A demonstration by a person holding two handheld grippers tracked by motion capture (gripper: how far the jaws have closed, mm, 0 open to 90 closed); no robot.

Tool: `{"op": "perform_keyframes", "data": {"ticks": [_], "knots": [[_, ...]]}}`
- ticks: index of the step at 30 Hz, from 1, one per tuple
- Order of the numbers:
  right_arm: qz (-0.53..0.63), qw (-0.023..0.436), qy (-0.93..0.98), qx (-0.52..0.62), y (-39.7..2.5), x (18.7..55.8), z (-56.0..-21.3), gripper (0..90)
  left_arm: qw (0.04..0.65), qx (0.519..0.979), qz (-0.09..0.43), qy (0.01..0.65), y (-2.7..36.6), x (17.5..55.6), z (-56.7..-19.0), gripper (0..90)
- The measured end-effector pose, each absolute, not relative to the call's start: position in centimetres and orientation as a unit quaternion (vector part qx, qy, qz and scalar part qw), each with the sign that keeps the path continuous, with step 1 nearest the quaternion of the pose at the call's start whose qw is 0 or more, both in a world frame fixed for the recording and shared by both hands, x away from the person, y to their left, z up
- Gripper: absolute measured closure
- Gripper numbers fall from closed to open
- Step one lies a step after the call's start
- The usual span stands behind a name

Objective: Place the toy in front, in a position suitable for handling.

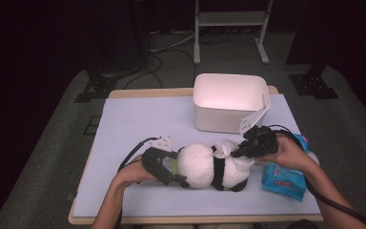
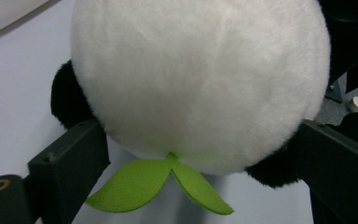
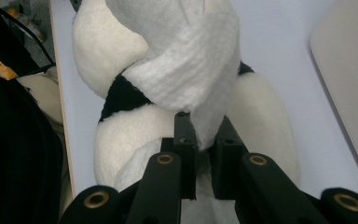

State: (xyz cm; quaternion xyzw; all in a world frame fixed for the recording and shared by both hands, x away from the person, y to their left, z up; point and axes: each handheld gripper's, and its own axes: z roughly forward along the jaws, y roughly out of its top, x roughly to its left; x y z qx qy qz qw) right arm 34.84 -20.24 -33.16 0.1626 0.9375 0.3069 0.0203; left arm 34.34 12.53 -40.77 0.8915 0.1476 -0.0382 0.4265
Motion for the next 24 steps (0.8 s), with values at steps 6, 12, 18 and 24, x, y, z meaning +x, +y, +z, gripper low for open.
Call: {"op": "perform_keyframes", "data": {"ticks": [6,12,18,24], "knots": [[0.308,0.019,0.938,0.157,-18.8,35.0,-32.5,82.7,0.444,0.883,-0.041,0.148,12.6,34.4,-40.9,16.6],[0.309,0.005,0.943,0.124,-15.9,34.5,-32.1,82.7,0.453,0.879,-0.027,0.147,12.1,34.1,-39.9,17.0],[0.318,-0.003,0.943,0.103,-13.9,34.3,-31.3,82.7,0.462,0.874,-0.024,0.149,12.0,34.1,-39.5,17.0],[0.320,-0.013,0.944,0.075,-11.6,34.1,-30.8,82.7,0.463,0.874,-0.018,0.149,11.8,34.0,-39.1,17.1]]}}
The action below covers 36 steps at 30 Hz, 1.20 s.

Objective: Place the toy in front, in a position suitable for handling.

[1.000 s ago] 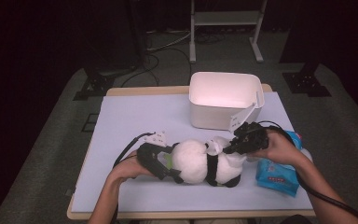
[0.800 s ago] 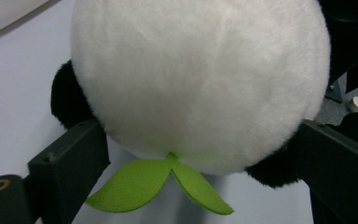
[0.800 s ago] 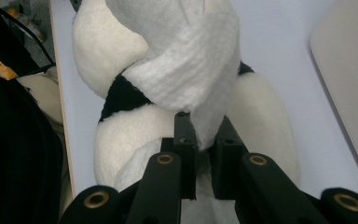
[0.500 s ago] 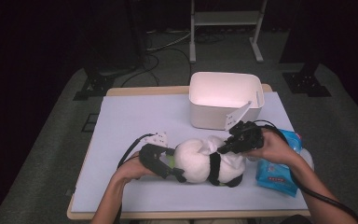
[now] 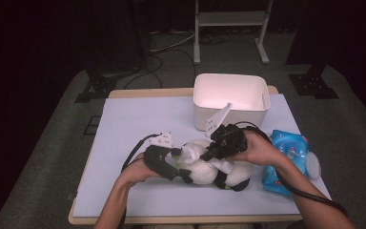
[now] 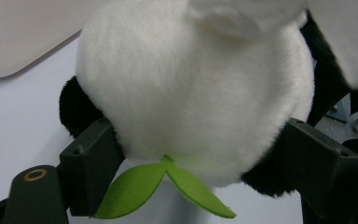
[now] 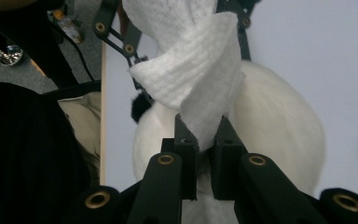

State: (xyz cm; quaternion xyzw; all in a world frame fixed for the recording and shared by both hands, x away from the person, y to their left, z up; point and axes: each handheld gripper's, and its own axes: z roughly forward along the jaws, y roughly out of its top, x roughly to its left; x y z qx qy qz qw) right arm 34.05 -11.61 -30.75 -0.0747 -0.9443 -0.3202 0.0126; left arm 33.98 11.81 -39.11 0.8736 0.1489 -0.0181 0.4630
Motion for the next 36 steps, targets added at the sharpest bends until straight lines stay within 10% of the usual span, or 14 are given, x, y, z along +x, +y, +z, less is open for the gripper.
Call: {"op": "perform_keyframes", "data": {"ticks": [36], "knots": [[-0.284,0.030,-0.953,-0.100,-11.1,37.6,-30.8,82.6,0.456,0.877,-0.011,0.149,11.9,34.1,-39.4,17.1]]}}
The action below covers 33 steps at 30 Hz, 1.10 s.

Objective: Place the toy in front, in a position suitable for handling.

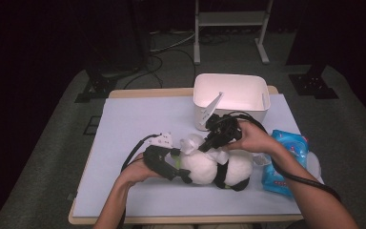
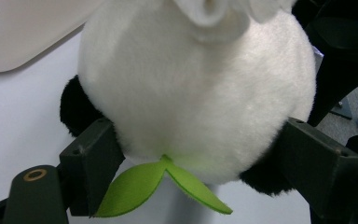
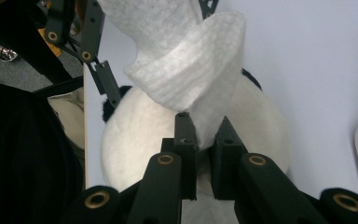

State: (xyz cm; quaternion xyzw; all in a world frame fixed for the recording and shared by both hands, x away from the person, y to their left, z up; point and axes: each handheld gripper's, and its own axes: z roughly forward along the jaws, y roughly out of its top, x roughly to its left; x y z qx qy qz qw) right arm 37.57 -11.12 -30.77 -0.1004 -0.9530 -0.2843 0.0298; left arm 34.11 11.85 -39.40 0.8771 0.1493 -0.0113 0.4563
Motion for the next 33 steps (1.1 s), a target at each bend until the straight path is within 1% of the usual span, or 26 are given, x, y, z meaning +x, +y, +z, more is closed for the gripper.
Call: {"op": "perform_keyframes", "data": {"ticks": [6,12,13,16,17,21,23,26,31,33], "knots": [[-0.276,0.025,-0.953,-0.124,-13.2,37.6,-30.9,82.6,0.455,0.878,-0.013,0.150,11.8,34.0,-39.4,17.0],[-0.255,0.010,-0.952,-0.166,-17.1,37.8,-31.4,82.5,0.458,0.876,-0.018,0.152,12.0,34.2,-39.5,16.9],[-0.255,0.010,-0.952,-0.166,-17.1,37.8,-31.4,82.5,0.458,0.876,-0.018,0.152,12.0,34.2,-39.5,16.9],[-0.260,0.009,-0.948,-0.181,-19.0,37.3,-31.8,82.6,0.458,0.875,-0.026,0.154,12.0,34.2,-39.6,16.3],[-0.268,0.009,-0.946,-0.185,-19.7,36.7,-32.2,82.8,0.459,0.874,-0.036,0.157,12.1,34.2,-39.6,14.7],[-0.279,0.005,-0.943,-0.180,-20.1,35.4,-33.0,83.1,0.449,0.877,-0.046,0.166,12.2,34.4,-39.9,10.0],[-0.280,0.007,-0.943,-0.178,-20.1,35.1,-33.2,83.1,0.449,0.876,-0.049,0.170,12.2,34.4,-40.0,9.0],[-0.282,-0.007,-0.944,-0.169,-20.0,34.3,-33.5,83.5,0.455,0.872,-0.052,0.175,12.2,34.5,-39.8,7.8],[-0.282,-0.012,-0.945,-0.165,-19.8,33.8,-33.6,83.8,0.452,0.872,-0.058,0.182,11.7,35.2,-39.6,2.3],[-0.284,-0.014,-0.945,-0.164,-19.8,33.7,-33.6,83.9,0.453,0.871,-0.064,0.182,11.3,35.4,-39.4,2.3]]}}
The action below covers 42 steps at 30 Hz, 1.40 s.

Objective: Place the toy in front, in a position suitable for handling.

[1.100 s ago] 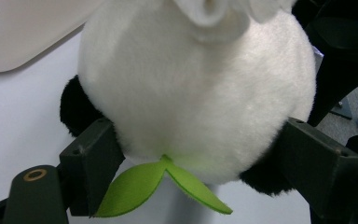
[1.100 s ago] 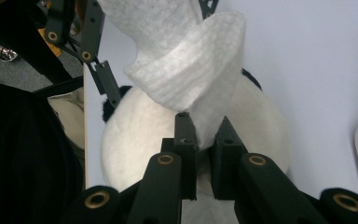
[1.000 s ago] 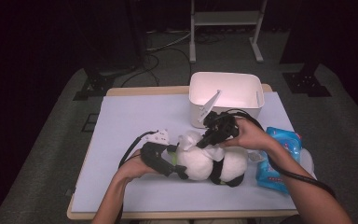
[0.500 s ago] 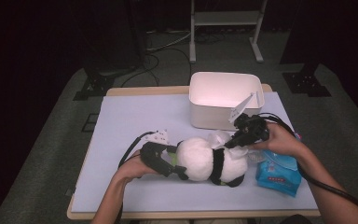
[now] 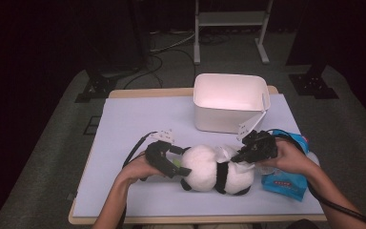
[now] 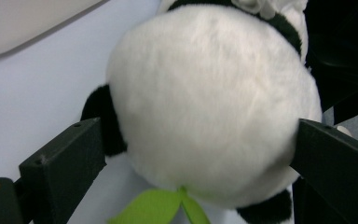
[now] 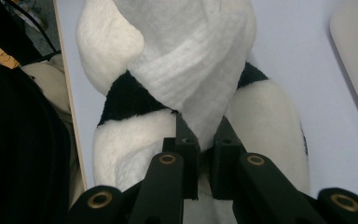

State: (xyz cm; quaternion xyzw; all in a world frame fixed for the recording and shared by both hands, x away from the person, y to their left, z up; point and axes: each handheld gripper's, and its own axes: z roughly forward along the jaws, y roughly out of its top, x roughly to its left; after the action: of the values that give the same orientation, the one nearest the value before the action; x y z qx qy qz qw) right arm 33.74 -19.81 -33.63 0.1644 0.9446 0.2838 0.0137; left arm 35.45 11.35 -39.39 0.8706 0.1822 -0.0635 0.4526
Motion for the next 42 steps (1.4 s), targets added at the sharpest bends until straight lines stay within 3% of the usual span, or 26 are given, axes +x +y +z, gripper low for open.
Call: {"op": "perform_keyframes", "data": {"ticks": [10,19,31,42], "knots": [[0.289,0.011,0.944,0.159,-19.5,33.6,-33.9,84.1,0.428,0.881,-0.116,0.168,8.7,37.0,-40.0,0.0],[0.305,0.011,0.938,0.163,-19.8,34.0,-33.7,84.0,0.429,0.887,-0.074,0.155,9.1,36.5,-39.2,22.2],[0.321,0.027,0.933,0.163,-18.7,36.2,-31.5,83.7,0.433,0.891,-0.001,0.138,10.7,36.4,-36.6,24.7],[0.325,0.013,0.926,0.190,-20.8,36.6,-32.5,83.7,0.432,0.892,0.011,0.132,11.6,35.0,-37.2,24.6]]}}
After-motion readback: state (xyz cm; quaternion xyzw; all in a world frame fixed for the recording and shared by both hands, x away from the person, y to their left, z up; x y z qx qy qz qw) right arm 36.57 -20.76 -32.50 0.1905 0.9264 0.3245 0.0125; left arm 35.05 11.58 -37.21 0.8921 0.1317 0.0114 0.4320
